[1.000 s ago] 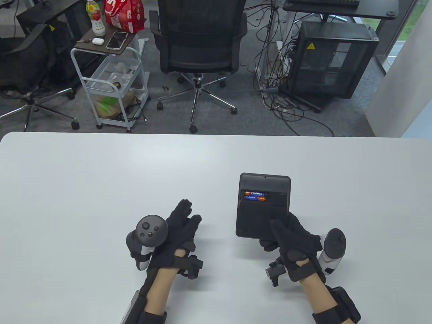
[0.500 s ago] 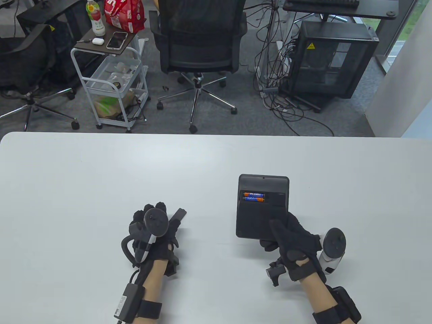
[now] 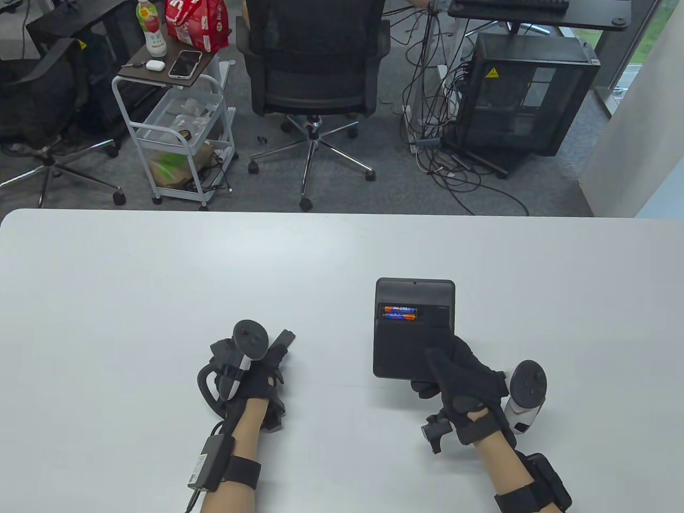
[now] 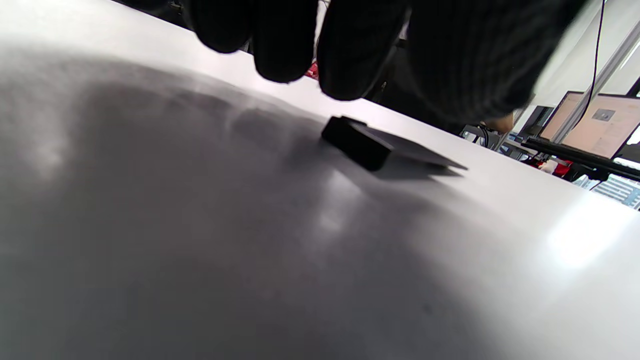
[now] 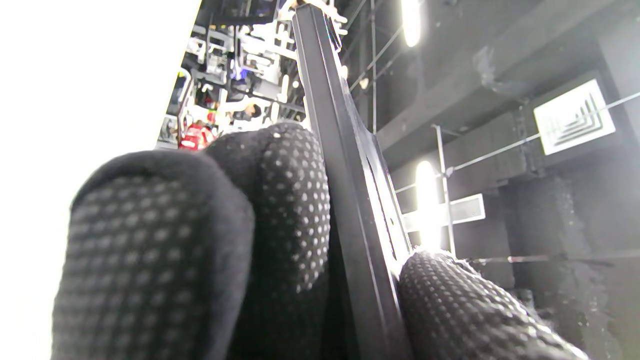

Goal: Fit batteries into calculator, then fit battery cover

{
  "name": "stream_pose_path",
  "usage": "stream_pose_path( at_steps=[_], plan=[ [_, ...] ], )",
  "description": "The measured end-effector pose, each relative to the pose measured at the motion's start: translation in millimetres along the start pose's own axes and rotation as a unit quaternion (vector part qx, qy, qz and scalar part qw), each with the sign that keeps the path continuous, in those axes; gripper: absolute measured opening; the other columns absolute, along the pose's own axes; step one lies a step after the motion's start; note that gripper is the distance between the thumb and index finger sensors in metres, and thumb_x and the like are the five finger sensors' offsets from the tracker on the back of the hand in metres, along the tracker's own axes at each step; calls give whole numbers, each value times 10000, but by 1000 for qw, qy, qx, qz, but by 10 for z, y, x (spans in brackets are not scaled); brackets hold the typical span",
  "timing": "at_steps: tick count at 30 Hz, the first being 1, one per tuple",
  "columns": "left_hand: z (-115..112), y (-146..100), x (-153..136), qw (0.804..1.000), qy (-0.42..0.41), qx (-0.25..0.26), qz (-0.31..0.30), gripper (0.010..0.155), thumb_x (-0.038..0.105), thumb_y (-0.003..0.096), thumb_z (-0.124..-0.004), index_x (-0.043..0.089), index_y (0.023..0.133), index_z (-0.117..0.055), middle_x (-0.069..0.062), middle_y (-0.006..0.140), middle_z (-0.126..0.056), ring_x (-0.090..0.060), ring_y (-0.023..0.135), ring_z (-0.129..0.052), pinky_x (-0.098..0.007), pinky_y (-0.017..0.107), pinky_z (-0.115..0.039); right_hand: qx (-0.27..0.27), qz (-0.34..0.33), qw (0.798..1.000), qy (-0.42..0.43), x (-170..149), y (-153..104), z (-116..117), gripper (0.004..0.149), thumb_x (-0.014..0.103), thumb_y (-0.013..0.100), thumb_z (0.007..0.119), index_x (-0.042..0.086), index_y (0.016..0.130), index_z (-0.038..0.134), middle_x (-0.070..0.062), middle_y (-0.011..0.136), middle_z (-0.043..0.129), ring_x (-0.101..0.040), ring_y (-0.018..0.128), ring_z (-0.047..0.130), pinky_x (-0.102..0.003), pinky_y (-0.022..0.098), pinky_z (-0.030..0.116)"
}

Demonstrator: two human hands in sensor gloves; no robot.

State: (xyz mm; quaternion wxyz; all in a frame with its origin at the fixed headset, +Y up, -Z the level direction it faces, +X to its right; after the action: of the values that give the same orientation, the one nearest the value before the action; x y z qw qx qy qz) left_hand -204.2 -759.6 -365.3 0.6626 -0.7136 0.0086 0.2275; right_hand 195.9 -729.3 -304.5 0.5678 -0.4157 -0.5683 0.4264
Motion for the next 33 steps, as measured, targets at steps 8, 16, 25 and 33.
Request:
stream_pose_path(
  at_steps=[8,16,25,33],
  plan=[
    [-68,24,80,998,45,-31,8,615,538,419,-926,251,948,-799,-44,1050,-682,-367,963,-647,-570,692,-574,3,5,1000,-2,-18,-1,5,565,408,465,840,41,879,725,-138,586,971,-320,267,1087,-354,124,966],
    [-91,-59,110,998,-39,-22,-37,470,393,374,-990,231,799,-875,-37,888,-860,-314,803,-840,-551,598,-697,4,11,1000,-4,-39,-9,11,564,406,466,839,39,878,724,-139,586,971,-321,268,1087,-355,123,966],
    [305,-333,105,991,-88,38,-90,458,363,429,-877,328,862,-731,-35,917,-801,-274,721,-919,-483,510,-794,6,10,1000,-8,-30,-7,21,565,406,465,838,40,879,724,-139,587,970,-322,270,1086,-356,126,966],
    [584,-529,179,944,-270,33,-185,445,386,421,-883,293,851,-813,-17,787,-896,-216,566,-957,-505,507,-801,12,9,1000,-10,-19,-17,45,565,407,465,837,42,881,722,-138,588,970,-322,270,1086,-356,127,966]
  ],
)
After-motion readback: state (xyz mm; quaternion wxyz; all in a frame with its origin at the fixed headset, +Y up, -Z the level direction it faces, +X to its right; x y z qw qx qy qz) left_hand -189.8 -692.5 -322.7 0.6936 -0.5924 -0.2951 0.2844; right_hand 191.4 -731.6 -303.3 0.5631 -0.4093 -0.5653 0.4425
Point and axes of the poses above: the tracker on the back of each hand, its own x axis roughly to the thumb side, its own y axis roughly from the wrist to the fingertips, z = x × y, the point moved 1 cm from there along y, roughly from the wrist to the fingertips
